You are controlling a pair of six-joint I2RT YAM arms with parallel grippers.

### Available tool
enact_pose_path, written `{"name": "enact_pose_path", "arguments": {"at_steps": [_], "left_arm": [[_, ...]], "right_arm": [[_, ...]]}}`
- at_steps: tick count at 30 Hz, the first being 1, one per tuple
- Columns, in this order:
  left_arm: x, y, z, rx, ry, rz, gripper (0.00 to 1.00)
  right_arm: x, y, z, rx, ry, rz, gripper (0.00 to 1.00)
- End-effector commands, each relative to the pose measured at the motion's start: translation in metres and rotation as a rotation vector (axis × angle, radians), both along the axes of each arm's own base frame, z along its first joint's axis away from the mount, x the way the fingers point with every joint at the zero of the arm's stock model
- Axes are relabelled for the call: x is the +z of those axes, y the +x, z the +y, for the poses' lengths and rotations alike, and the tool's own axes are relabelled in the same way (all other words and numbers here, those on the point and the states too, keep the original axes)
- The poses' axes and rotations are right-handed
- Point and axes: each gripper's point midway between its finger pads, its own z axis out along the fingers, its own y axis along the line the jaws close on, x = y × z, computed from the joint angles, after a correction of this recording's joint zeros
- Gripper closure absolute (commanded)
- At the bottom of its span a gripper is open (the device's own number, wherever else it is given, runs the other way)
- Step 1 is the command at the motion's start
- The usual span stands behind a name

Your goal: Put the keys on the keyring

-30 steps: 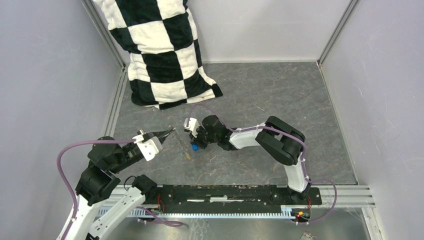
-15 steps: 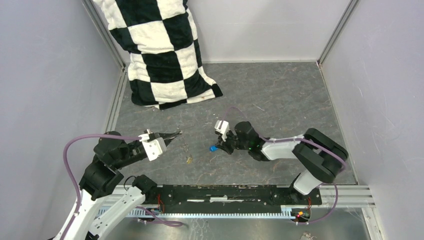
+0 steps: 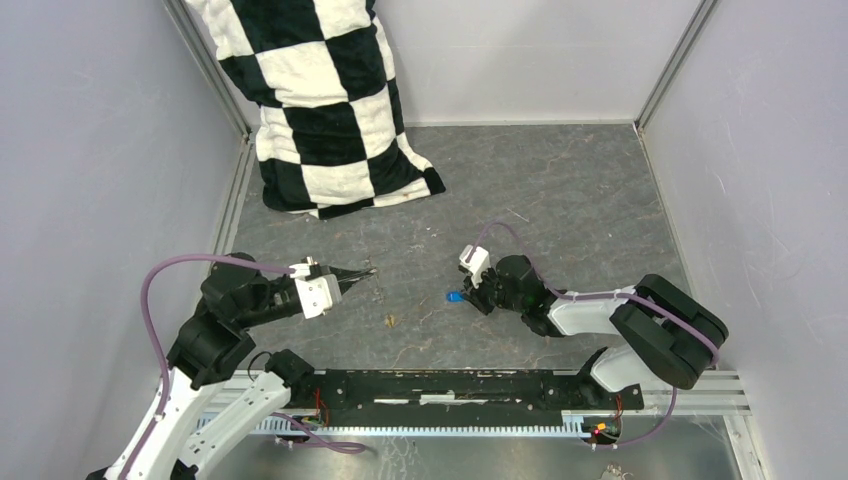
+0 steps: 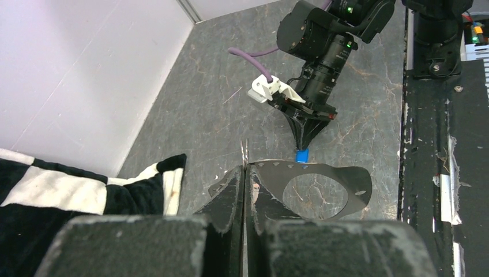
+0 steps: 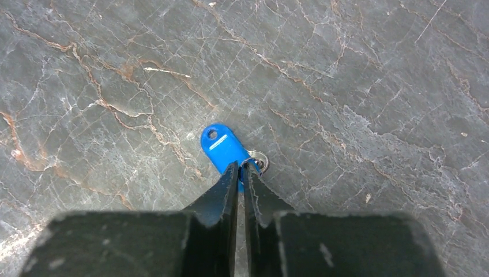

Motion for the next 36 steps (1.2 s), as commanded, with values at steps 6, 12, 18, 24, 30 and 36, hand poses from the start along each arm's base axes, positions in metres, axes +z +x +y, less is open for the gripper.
{"name": "enact_pose_path", "arguments": {"at_steps": [6,12,18,24,30,36], "left_arm": [[0.016,-0.004,-0.011,-0.058,-0.056,-0.008,0.98],[0.019,-0.004,-0.014,-0.078,-0.058,-0.011,0.98],[0.022,-0.002,-0.014,-0.077,-0.059,-0.034,0.98],[0.027,-0.001,-0.014,-0.069,-0.063,-0.036,0.98],[0.027,0.001,-0.015,-0.069,-0.062,-0.032,0.98],[0.024,0.001,-0.015,-0.069,-0.054,-0.026,0.98]], "right_arm": [[0.027,0.014,0.013,-0.018,0.037,-0.012,0.55],[0.088,0.029,0.011,-0.127,0.15,-0.076,0.02],[0.096,0.032,0.011,-0.158,0.148,-0.045,0.02],[0.103,0.039,-0.024,-0.307,0.104,-0.169,0.02],[0.044,0.017,-0.015,-0.176,-0.011,-0.063,0.28],[0.037,0.01,-0.013,-0.124,0.004,-0.095,0.38]]}}
